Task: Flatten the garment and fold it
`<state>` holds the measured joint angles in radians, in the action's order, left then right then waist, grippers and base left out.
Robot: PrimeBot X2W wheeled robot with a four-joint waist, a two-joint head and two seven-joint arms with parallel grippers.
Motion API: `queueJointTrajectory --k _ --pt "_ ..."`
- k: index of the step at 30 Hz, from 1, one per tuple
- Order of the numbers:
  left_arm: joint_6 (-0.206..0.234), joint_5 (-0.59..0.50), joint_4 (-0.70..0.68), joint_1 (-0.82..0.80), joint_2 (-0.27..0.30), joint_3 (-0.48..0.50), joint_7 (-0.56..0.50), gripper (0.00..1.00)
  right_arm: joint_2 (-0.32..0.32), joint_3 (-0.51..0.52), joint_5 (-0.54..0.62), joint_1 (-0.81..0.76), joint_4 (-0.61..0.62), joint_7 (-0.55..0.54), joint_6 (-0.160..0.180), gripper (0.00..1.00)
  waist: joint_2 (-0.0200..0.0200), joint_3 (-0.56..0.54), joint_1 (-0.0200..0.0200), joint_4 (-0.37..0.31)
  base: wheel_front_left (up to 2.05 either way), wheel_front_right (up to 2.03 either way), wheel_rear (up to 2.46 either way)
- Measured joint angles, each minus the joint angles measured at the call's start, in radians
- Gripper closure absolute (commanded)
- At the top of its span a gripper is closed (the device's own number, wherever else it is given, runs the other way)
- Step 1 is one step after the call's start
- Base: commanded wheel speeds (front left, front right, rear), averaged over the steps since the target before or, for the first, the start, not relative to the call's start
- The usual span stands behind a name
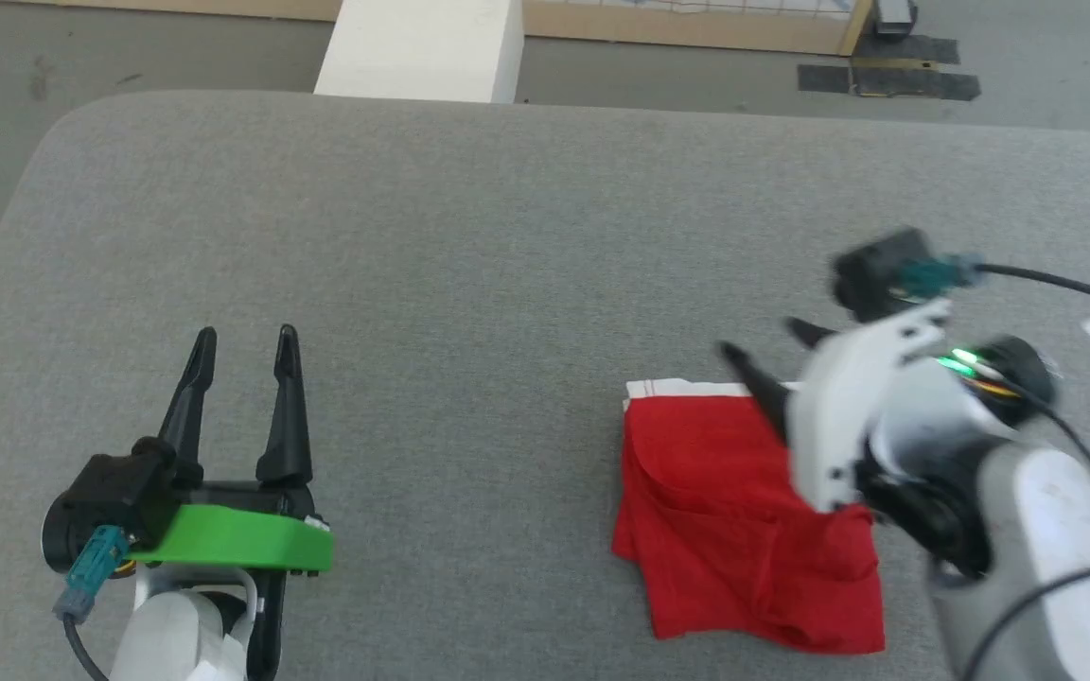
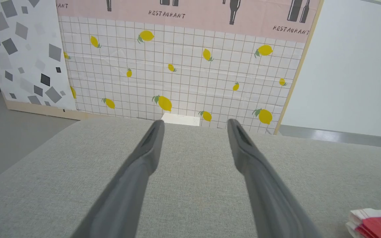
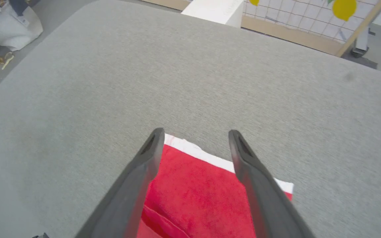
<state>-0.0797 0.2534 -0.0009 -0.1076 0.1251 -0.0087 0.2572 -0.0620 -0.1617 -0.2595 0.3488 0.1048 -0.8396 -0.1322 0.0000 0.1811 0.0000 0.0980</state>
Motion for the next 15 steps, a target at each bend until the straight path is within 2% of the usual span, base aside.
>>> queueJointTrajectory --k 4,7,11,15 --pt "-0.003 -0.001 -0.006 0.001 0.000 0.004 0.000 0.00 -0.044 0.134 0.077 -0.113 0.004 -0.009 0.000 0.00 0.0000 -0.008 0.0000 -0.023 0.00 0.00 0.00" --pt "-0.005 -0.009 -0.007 0.005 -0.001 0.004 0.000 0.00 -0.051 0.173 0.103 -0.181 -0.008 -0.011 0.000 0.00 0.0000 -0.009 0.0000 -0.033 0.00 0.00 0.00" --pt "-0.008 -0.019 -0.007 0.005 -0.002 0.005 0.000 0.00 -0.041 0.174 0.111 -0.227 -0.052 -0.014 0.000 0.00 0.0000 -0.003 0.0000 -0.039 0.00 0.00 0.00" --pt "-0.012 -0.023 -0.007 0.005 -0.002 0.004 0.000 0.00 -0.025 0.132 0.097 -0.231 -0.113 -0.003 0.000 0.00 0.0000 0.004 0.0000 -0.039 0.00 0.00 0.00"
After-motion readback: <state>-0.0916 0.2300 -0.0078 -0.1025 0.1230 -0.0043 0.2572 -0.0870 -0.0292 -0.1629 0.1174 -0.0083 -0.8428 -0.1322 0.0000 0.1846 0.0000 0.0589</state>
